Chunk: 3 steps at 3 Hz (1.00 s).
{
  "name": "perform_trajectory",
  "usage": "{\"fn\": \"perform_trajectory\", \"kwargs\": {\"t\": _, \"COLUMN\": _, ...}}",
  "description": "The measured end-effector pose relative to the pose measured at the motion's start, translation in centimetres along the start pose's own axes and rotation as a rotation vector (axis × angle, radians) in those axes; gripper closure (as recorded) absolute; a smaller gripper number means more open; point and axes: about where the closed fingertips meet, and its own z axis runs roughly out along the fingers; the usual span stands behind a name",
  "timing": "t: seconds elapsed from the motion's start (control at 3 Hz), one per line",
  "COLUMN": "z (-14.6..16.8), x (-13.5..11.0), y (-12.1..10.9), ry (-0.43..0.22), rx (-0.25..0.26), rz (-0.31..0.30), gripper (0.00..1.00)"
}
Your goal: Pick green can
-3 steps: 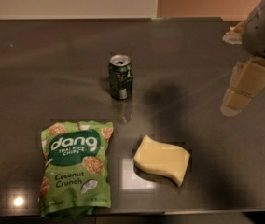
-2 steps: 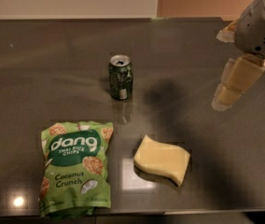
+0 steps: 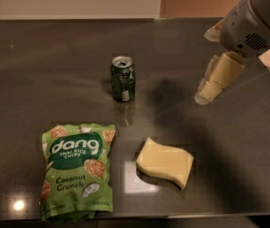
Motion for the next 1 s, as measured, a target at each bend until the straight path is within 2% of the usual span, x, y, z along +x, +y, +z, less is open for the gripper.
{"fn": "perform_trajectory", "kwargs": {"t": 0.33, "z": 1.4, "x": -1.4, "y": -0.5, "ry": -0.054, "rx": 0.002, "rz": 0.002, "gripper": 0.00}}
{"fn": "perform_trajectory", "kwargs": {"t": 1.0, "z": 4.6, "x": -4.0, "y": -1.3, "ry": -0.116, "rx": -0.012, "rz": -0.002, "gripper": 0.00}}
